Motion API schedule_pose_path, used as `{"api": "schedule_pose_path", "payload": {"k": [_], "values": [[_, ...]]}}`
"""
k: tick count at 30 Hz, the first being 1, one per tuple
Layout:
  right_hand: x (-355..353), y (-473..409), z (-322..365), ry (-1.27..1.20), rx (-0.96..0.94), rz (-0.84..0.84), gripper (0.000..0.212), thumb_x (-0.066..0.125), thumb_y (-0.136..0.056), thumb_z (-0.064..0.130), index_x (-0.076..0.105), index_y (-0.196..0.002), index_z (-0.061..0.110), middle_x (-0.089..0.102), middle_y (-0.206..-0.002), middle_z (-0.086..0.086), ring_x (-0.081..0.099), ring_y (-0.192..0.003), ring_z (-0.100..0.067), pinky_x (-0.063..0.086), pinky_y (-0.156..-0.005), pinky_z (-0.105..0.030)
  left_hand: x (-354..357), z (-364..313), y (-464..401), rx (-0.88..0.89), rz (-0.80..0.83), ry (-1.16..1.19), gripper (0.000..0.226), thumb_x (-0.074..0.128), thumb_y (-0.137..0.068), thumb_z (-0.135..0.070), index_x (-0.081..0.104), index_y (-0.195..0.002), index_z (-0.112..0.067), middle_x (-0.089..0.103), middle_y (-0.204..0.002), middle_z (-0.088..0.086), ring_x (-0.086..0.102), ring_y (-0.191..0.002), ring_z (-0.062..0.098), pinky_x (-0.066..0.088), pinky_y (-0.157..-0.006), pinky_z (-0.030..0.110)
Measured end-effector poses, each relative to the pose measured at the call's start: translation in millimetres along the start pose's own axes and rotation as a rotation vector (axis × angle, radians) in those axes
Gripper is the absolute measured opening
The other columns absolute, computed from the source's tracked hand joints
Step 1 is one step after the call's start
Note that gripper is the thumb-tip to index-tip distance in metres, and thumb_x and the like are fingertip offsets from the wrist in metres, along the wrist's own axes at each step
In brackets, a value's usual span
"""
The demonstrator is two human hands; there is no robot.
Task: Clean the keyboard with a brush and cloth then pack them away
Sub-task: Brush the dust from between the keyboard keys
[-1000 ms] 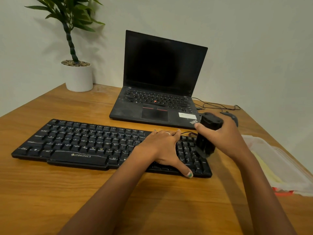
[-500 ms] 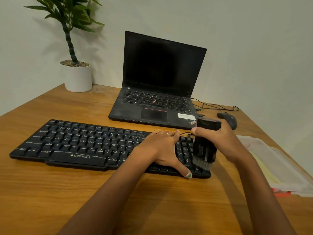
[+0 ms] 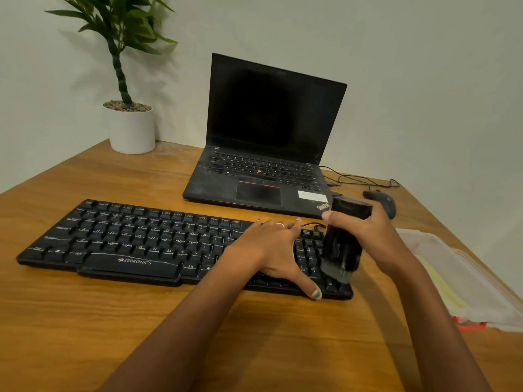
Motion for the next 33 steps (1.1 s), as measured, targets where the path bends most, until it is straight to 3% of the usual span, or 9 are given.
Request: {"api": "schedule_pose_path", "payload": {"k": [2, 4, 9, 14, 21, 23, 25, 29, 33], "values": [[6, 0, 1, 0.114, 0.021, 0.134, 0.018, 0.069, -0.082, 0.025, 0.051, -0.078, 0.029, 0.059, -0.080, 0.011, 0.058, -0.078, -0.006, 0.042, -0.061, -0.012, 0, 0, -1, -0.001, -0.002, 0.008, 0.129, 0.068, -0.063, -0.077, 0.000, -0.156, -0.019, 0.010, -0.163, 0.000, 0.011, -0.147, 0.025, 0.012, -0.120, 0.046], [12, -2, -1, 0.227, 0.009, 0.129, 0.016, 0.068, -0.083, 0.028, 0.053, -0.078, 0.029, 0.061, -0.082, 0.010, 0.058, -0.077, -0.004, 0.044, -0.063, -0.015, 0, 1, -2, -0.004, 0.000, 0.016, 0.129, 0.068, -0.062, -0.077, 0.001, -0.156, -0.019, 0.011, -0.163, 0.000, 0.011, -0.147, 0.025, 0.013, -0.120, 0.047], [11, 12, -8, 0.318, -0.007, -0.281, 0.016, 0.063, -0.079, 0.040, 0.060, -0.079, 0.025, 0.064, -0.076, 0.008, 0.060, -0.077, -0.010, 0.053, -0.073, -0.038, -1, -1, 0, -0.005, -0.004, -0.003, 0.128, 0.068, -0.064, -0.076, -0.001, -0.156, -0.018, 0.008, -0.163, 0.001, 0.008, -0.148, 0.027, 0.010, -0.120, 0.047], [10, 45, -7, 0.295, -0.030, -0.362, 0.015, 0.066, -0.082, 0.028, 0.054, -0.072, 0.027, 0.059, -0.071, 0.009, 0.056, -0.072, -0.005, 0.044, -0.060, -0.027, -1, 0, -1, -0.001, -0.002, -0.001, 0.130, 0.067, -0.064, -0.077, -0.003, -0.156, -0.018, 0.008, -0.163, 0.002, 0.008, -0.148, 0.027, 0.008, -0.120, 0.048], [18, 8, -9, 0.294, -0.064, -0.550, 0.013, 0.064, -0.083, 0.037, 0.053, -0.077, 0.033, 0.057, -0.070, 0.015, 0.059, -0.076, -0.013, 0.053, -0.073, -0.041, -1, -1, 1, 0.007, -0.001, -0.006, 0.128, 0.066, -0.065, -0.077, -0.001, -0.156, -0.018, 0.008, -0.163, 0.001, 0.009, -0.148, 0.027, 0.011, -0.120, 0.048], [14, 7, -11, 0.265, -0.038, -0.542, 0.018, 0.064, -0.083, 0.037, 0.050, -0.071, 0.034, 0.057, -0.070, 0.015, 0.058, -0.074, -0.011, 0.054, -0.074, -0.042, -2, -2, 1, 0.008, -0.004, -0.009, 0.128, 0.066, -0.064, -0.078, -0.001, -0.156, -0.017, 0.009, -0.163, 0.002, 0.009, -0.148, 0.027, 0.011, -0.120, 0.048], [11, 17, -11, 0.266, -0.026, -0.452, 0.017, 0.064, -0.083, 0.035, 0.052, -0.071, 0.031, 0.059, -0.071, 0.011, 0.059, -0.074, -0.009, 0.052, -0.067, -0.033, -2, -1, 1, 0.002, -0.007, -0.006, 0.129, 0.066, -0.064, -0.077, -0.001, -0.156, -0.017, 0.009, -0.163, 0.003, 0.009, -0.148, 0.027, 0.011, -0.120, 0.048], [5, 49, -13, 0.305, -0.033, -0.320, 0.010, 0.066, -0.079, 0.033, 0.059, -0.081, 0.027, 0.062, -0.080, 0.007, 0.058, -0.080, -0.007, 0.045, -0.063, -0.025, -1, -1, 0, 0.005, -0.010, -0.001, 0.129, 0.066, -0.064, -0.077, -0.001, -0.156, -0.016, 0.009, -0.163, 0.003, 0.009, -0.148, 0.027, 0.010, -0.120, 0.048], [7, 42, -10, 0.341, -0.048, -0.369, 0.011, 0.066, -0.081, 0.033, 0.056, -0.076, 0.031, 0.061, -0.075, 0.010, 0.057, -0.076, -0.004, 0.046, -0.062, -0.025, -1, -1, -1, 0.007, -0.005, -0.007, 0.129, 0.066, -0.065, -0.077, -0.002, -0.156, -0.017, 0.008, -0.163, 0.002, 0.008, -0.148, 0.027, 0.009, -0.120, 0.048]]}}
Point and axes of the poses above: each hand's wrist, its own y-axis away from the middle knuckle, its own x-axis out of the palm, z = x × y, the point moved 2 cm from there along -y, towards the middle knuckle
